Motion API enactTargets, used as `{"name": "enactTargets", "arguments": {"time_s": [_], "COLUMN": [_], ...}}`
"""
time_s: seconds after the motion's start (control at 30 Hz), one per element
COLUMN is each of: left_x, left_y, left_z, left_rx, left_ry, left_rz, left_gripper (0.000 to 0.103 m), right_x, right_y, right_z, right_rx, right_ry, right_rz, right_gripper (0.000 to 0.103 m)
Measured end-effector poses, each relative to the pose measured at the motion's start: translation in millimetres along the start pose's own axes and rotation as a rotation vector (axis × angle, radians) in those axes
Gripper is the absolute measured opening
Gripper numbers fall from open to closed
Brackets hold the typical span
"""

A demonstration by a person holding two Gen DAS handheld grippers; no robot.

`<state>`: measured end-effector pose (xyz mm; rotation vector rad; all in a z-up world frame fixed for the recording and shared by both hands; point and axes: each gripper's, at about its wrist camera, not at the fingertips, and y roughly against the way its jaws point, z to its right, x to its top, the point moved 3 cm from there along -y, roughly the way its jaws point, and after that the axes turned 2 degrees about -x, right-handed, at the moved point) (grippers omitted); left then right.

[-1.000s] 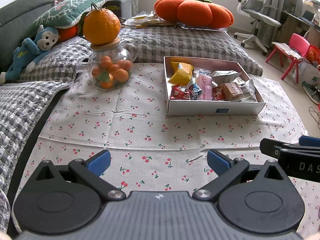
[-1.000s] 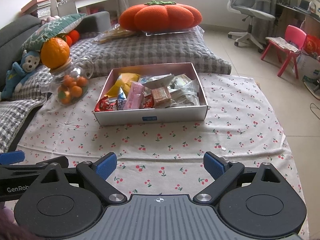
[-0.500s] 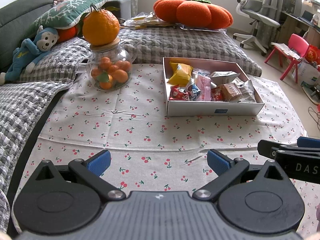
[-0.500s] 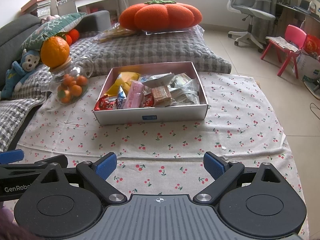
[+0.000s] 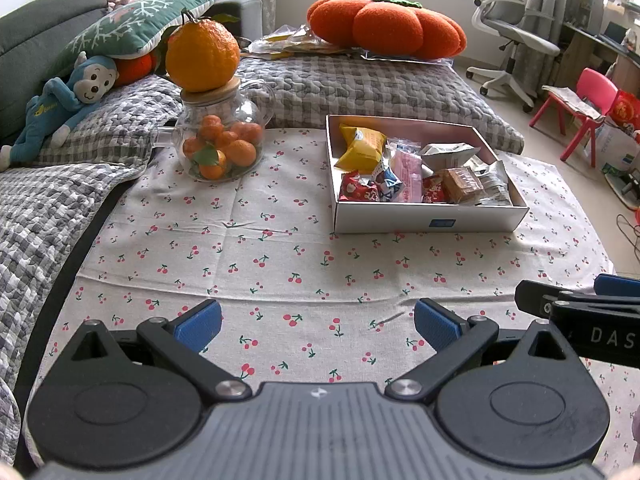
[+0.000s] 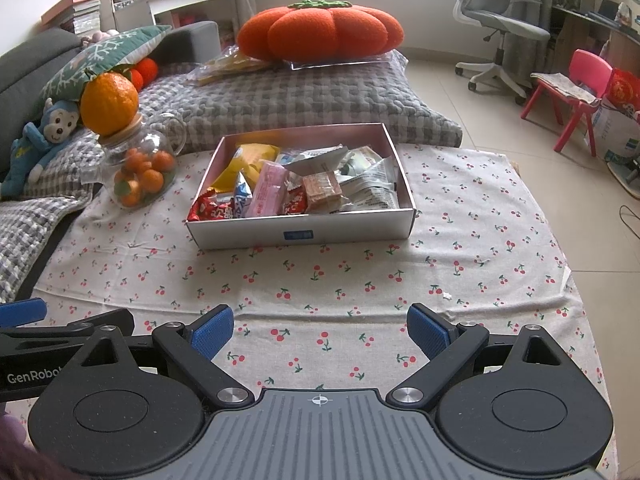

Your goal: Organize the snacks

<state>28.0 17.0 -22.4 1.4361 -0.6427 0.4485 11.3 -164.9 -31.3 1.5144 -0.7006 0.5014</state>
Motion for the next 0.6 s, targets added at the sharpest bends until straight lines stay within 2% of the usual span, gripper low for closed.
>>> {"name": "enactTargets", "arguments": {"time_s": [0.6], "left_x": [-0.1], "left_y": [0.2], "left_z": [1.7], "left_rx": [-0.006], "left_ry": [-0.013], "left_rz": [0.000], "left_gripper": [0.103], "right_x": [-0.2], "right_y": [-0.1], "right_z": [0.3], "right_rx": [0.000], "right_ry": [0.000], "right_rz": [-0.001], "right_gripper": [0.095]}}
